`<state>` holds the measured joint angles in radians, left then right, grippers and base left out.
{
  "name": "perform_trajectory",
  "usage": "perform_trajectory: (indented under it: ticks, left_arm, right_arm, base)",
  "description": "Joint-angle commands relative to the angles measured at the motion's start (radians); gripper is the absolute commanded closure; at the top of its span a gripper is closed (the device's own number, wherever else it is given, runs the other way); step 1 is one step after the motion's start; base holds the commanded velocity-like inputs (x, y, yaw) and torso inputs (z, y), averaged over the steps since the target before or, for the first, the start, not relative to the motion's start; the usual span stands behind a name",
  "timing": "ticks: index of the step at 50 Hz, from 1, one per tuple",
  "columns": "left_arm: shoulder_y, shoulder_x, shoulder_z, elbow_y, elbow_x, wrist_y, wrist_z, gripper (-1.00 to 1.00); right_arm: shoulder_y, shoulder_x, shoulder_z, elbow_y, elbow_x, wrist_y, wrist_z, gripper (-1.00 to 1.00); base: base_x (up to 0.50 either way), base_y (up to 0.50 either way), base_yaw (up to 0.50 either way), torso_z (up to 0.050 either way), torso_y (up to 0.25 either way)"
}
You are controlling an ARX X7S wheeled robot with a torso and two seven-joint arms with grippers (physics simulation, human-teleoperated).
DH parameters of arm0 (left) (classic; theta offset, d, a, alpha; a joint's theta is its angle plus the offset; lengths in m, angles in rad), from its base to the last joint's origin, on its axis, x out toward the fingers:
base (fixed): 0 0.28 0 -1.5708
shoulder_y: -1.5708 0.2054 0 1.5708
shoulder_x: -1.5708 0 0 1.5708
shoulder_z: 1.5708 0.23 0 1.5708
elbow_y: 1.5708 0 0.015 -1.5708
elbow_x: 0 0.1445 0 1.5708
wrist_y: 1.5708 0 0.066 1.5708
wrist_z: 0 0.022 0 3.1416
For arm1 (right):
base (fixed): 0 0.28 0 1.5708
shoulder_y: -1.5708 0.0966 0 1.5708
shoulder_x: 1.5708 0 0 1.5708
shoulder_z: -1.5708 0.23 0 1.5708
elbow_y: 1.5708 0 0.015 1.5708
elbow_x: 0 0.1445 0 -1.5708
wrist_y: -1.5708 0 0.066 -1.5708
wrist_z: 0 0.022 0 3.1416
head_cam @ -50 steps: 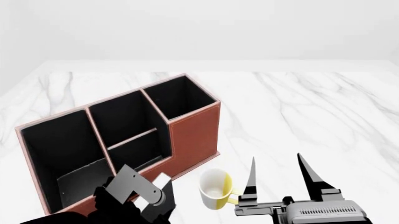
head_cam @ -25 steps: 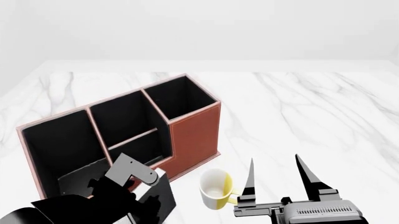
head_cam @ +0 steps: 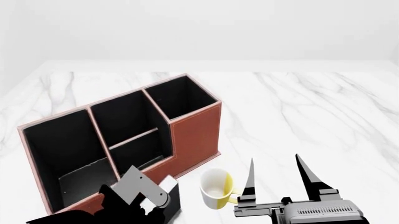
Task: Pick up the book and place it in the right compartment of the caddy.
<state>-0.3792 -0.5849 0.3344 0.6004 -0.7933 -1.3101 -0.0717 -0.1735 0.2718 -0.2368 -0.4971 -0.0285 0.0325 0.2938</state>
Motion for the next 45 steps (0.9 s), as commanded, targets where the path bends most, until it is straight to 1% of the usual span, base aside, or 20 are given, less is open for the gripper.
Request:
perform_trajectory:
  ticks: [1,3,6,8,9,12,16,17,21,24,27,30,33,34,35,37,39,40,41,45]
  left_arm:
    - [0.005,0.015,-0.192,0.238,-0.094,-0.100,-0.041,1.00]
    - [-0.017,0.034,-0.256,0.267,-0.140,-0.147,-0.073,1.00]
    - [-0.088,0.056,-0.367,0.320,-0.285,-0.252,-0.127,1.00]
    - [-0.129,0.030,-0.387,0.292,-0.461,-0.257,-0.247,1.00]
    - [-0.178,0.011,-0.387,0.256,-0.595,-0.256,-0.355,1.00]
    - [-0.274,-0.017,-0.356,0.183,-0.793,-0.234,-0.531,1.00]
    - [-0.392,-0.056,-0.300,0.141,-0.942,-0.186,-0.669,1.00]
    - [-0.395,-0.059,-0.294,0.140,-0.950,-0.181,-0.677,1.00]
    - [-0.550,-0.086,-0.218,0.096,-1.066,-0.131,-0.786,1.00]
    - [-0.625,-0.090,-0.173,0.078,-1.117,-0.109,-0.827,1.00]
    - [-0.691,-0.067,-0.172,0.097,-1.107,-0.119,-0.801,1.00]
    - [-0.802,-0.012,-0.128,0.038,-1.045,-0.138,-0.798,1.00]
    - [-0.844,0.038,-0.112,0.011,-0.880,-0.165,-0.730,1.00]
    - [-0.855,0.047,-0.094,0.041,-0.768,-0.165,-0.669,1.00]
    - [-0.862,0.057,-0.088,0.006,-0.775,-0.162,-0.667,1.00]
    - [-0.900,0.074,-0.051,0.007,-0.664,-0.148,-0.615,1.00]
    - [-0.905,0.064,0.008,0.045,-0.491,-0.063,-0.506,1.00]
    - [-0.911,0.069,0.033,0.037,-0.477,-0.070,-0.495,1.00]
    - [-0.918,0.050,0.141,0.078,-0.327,0.012,-0.430,1.00]
    - [-0.966,0.066,0.249,0.004,-0.120,0.131,-0.369,1.00]
  right_arm:
    - [0.007,-0.011,0.023,0.003,0.002,0.007,-0.013,-1.00]
    - [0.007,-0.010,0.020,0.003,0.003,0.009,-0.012,-1.00]
    - [0.006,-0.007,0.020,0.001,0.005,0.011,-0.010,-1.00]
    - [0.008,-0.006,0.019,0.002,0.005,0.011,-0.007,-1.00]
    - [0.008,-0.006,0.019,0.003,0.004,0.010,-0.006,-1.00]
    - [0.009,-0.003,0.017,0.003,0.005,0.010,-0.003,-1.00]
    - [0.012,-0.001,0.015,0.009,0.007,0.009,-0.001,-1.00]
    - [0.012,0.000,0.015,0.009,0.008,0.009,0.000,-1.00]
    - [0.010,0.002,0.010,0.010,0.006,0.008,0.003,-1.00]
    - [0.011,0.004,0.008,0.011,0.007,0.008,0.004,-1.00]
    - [0.012,0.006,0.006,0.012,0.008,0.008,0.005,-1.00]
    - [0.011,0.009,0.002,0.011,0.007,0.006,0.006,-1.00]
    - [0.012,0.010,0.000,0.014,0.007,0.004,0.007,-1.00]
    - [0.012,0.011,-0.001,0.015,0.007,0.003,0.007,-1.00]
    - [0.013,0.010,-0.002,0.017,0.007,0.003,0.008,-1.00]
    - [0.014,0.011,-0.003,0.017,0.007,0.003,0.009,-1.00]
    - [0.015,0.011,-0.004,0.016,0.008,0.005,0.012,-1.00]
    - [0.015,0.011,-0.003,0.019,0.009,0.002,0.013,-1.00]
    - [0.016,0.011,-0.003,0.020,0.009,0.002,0.014,-1.00]
    - [0.017,0.014,-0.006,0.023,0.008,0.000,0.015,-1.00]
  base:
    - [0.00,0.00,0.00,0.000,0.000]
    - [0.00,0.00,0.00,0.000,0.000]
    - [0.00,0.00,0.00,0.000,0.000]
    - [0.00,0.00,0.00,0.000,0.000]
    - [0.00,0.00,0.00,0.000,0.000]
    - [0.00,0.00,0.00,0.000,0.000]
    - [0.00,0.00,0.00,0.000,0.000]
    - [0.00,0.00,0.00,0.000,0.000]
    - [0.00,0.00,0.00,0.000,0.000]
    - [0.00,0.00,0.00,0.000,0.003]
    - [0.00,0.00,0.00,0.000,0.000]
    - [0.00,0.00,0.00,0.000,0.003]
    - [0.00,0.00,0.00,0.000,0.000]
    - [0.00,0.00,0.00,0.000,0.000]
    - [0.00,0.00,0.00,0.000,0.000]
    - [0.00,0.00,0.00,0.000,0.000]
    - [0.00,0.00,0.00,0.000,0.000]
    - [0.00,0.00,0.00,0.000,0.011]
    - [0.00,0.00,0.00,0.000,0.000]
    - [0.00,0.00,0.00,0.000,0.000]
